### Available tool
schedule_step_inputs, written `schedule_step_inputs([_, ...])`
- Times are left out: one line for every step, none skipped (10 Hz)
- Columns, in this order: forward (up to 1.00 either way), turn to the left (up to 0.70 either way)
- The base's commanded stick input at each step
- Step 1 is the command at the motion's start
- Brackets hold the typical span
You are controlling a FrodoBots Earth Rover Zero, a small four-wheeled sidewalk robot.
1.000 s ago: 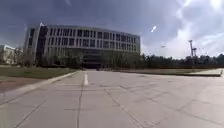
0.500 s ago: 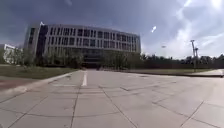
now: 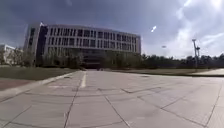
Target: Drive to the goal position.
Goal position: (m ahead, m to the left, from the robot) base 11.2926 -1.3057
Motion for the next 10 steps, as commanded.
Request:
schedule_step_inputs([0.50,0.00])
schedule_step_inputs([0.50,0.00])
schedule_step_inputs([0.50,0.00])
schedule_step_inputs([0.50,0.00])
schedule_step_inputs([0.50,0.00])
schedule_step_inputs([0.50,0.00])
schedule_step_inputs([0.50,0.00])
schedule_step_inputs([0.50,0.00])
schedule_step_inputs([0.50,0.00])
schedule_step_inputs([0.50,0.00])
